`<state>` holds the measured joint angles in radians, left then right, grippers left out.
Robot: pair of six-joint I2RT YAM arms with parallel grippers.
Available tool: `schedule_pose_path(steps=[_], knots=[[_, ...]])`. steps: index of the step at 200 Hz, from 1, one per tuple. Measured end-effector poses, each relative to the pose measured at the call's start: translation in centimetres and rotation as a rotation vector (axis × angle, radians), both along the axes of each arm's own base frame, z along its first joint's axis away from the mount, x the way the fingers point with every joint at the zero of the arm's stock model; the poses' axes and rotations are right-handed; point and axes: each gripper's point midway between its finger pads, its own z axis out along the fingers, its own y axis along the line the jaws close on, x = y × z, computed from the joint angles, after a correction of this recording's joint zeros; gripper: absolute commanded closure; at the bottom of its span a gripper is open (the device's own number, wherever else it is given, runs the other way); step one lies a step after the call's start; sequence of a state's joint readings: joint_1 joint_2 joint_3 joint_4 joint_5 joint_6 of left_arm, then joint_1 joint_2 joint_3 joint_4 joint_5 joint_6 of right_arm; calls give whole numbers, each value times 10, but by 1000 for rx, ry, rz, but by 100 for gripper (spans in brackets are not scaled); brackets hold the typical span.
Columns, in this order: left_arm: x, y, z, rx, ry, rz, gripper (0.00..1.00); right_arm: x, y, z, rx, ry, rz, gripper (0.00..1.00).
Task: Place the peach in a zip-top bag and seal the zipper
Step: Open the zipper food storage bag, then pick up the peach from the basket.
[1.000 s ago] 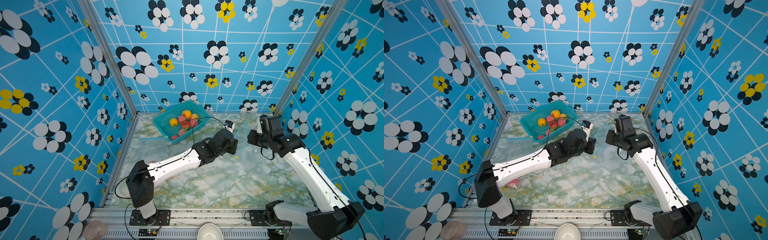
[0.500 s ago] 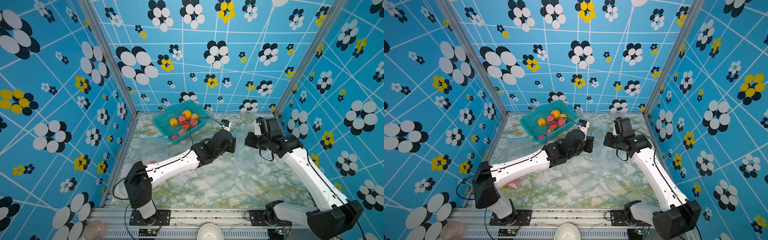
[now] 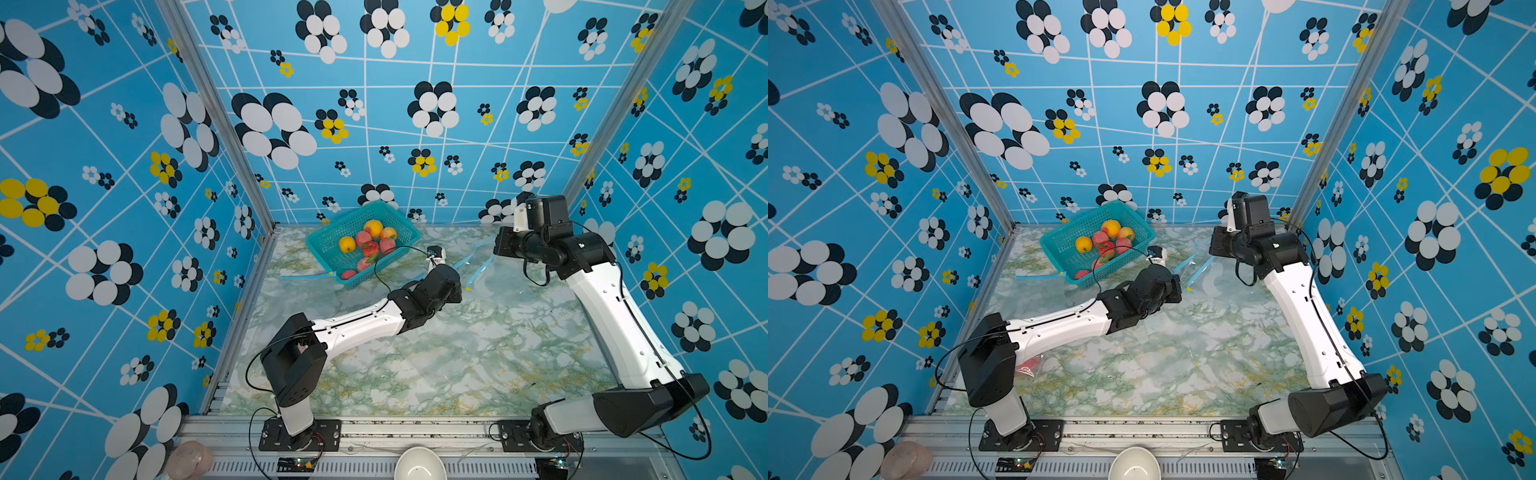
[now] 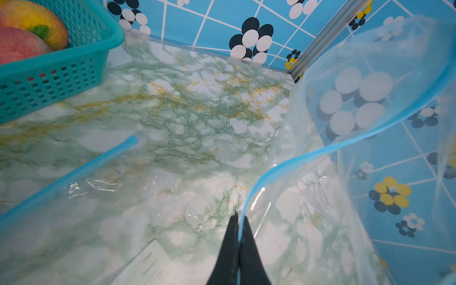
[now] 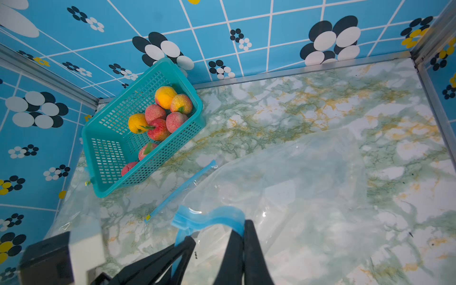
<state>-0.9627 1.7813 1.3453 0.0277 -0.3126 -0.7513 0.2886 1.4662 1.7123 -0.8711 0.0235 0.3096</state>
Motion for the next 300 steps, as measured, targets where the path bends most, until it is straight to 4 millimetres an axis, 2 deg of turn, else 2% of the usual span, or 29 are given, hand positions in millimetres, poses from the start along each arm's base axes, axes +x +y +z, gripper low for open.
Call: schedule_pose_path(steps=[16,33,57,70,83,99,114,123,155,170,189,214,230,250,272,300], knots=[[3,-7,-19,-16,37,10,100,4,8,-26,-29,59,27,100],[4,-11,-48,-4,95,10,100,-1,13,-76,-70,169,52,100],[3,-10,-86,39,167,0,84,-16,10,-149,-130,343,59,100],[3,-7,-96,56,192,1,76,-21,8,-172,-146,398,60,100],[4,-3,-98,63,202,3,69,-22,8,-184,-151,419,60,100],[6,0,-97,69,199,3,60,-20,10,-185,-143,409,64,100],[6,7,-97,84,201,6,58,-14,13,-182,-131,386,68,100],[7,12,-95,90,201,7,52,-13,14,-181,-126,378,70,100],[15,36,-69,129,178,3,46,-10,19,-179,-104,364,83,100],[31,55,-49,169,155,22,41,-10,20,-179,-98,365,87,100],[60,86,-24,219,126,64,34,-11,23,-178,-87,368,97,100],[104,140,4,270,122,139,29,-10,28,-174,-80,360,110,100],[131,170,11,309,130,187,27,-7,35,-165,-75,336,124,100],[156,199,-2,364,172,219,25,-5,45,-153,-67,306,148,100],[173,223,-34,424,253,225,24,-4,54,-145,-54,290,170,100],[192,250,-67,472,331,248,24,-3,57,-147,-47,298,173,100]])
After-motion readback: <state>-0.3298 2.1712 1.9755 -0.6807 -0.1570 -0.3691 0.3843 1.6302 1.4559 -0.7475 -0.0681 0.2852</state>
